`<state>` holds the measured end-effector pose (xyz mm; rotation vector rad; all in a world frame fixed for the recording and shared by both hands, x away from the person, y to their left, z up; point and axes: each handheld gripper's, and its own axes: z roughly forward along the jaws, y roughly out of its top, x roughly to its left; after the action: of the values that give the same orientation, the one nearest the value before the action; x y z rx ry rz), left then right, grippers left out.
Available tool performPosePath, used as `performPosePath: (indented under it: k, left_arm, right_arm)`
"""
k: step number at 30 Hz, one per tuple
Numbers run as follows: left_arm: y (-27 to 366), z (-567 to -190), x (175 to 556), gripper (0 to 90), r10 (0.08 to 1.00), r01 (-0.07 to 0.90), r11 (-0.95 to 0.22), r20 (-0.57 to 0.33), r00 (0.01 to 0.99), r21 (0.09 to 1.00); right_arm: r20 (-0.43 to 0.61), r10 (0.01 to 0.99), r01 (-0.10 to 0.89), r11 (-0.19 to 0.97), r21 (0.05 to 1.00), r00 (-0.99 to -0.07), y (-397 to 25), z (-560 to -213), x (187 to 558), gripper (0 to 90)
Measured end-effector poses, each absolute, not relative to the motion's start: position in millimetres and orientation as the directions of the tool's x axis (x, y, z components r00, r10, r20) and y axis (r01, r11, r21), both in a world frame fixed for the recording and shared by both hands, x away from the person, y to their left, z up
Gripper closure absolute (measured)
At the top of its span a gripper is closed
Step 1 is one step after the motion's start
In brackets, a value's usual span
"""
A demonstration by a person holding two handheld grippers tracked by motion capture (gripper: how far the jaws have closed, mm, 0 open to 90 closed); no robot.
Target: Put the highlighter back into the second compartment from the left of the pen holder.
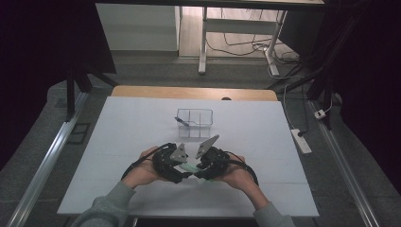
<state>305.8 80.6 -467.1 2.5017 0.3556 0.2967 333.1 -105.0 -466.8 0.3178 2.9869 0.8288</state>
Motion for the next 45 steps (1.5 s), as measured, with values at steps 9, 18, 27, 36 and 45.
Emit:
performPosePath:
  k: [9, 18, 27, 36, 45]
  left_arm:
    - [74.8, -473.7, 303.0, 49.1, 0.239, 0.132, -0.832, 0.134, 0.962, 0.539]
    - [74.7, -474.7, 301.4, 52.3, 0.213, 0.115, -0.845, 0.131, 0.968, 0.522]
    - [72.4, -476.3, 301.6, 56.5, 0.141, 0.057, -0.888, 0.153, 0.978, 0.455]
    - [75.2, -475.5, 300.4, 63.9, 0.172, 0.093, -0.845, 0.104, 0.98, 0.527]
    - [87.5, -473.3, 306.4, 64.2, 0.245, 0.146, -0.808, 0.101, 0.964, 0.571]
  right_arm:
    - [0.004, 0.124, 0.11, 0.862, 0.495, -0.992, -99.8, -469.1, 328.5, 66.1]
    - [-0.019, 0.091, 0.072, 0.878, 0.473, -0.996, -99.3, -468.5, 324.4, 66.2]
    - [-0.038, 0.041, 0.017, 0.877, 0.48, -0.998, -97.5, -468.1, 322.2, 66.2]
    - [-0.032, 0.073, 0.047, 0.862, 0.505, -0.997, -103.7, -464.6, 325.5, 59.8]
    - [-0.022, 0.177, 0.132, 0.806, 0.578, -0.984, -114.2, -459.0, 331.8, 48.7]
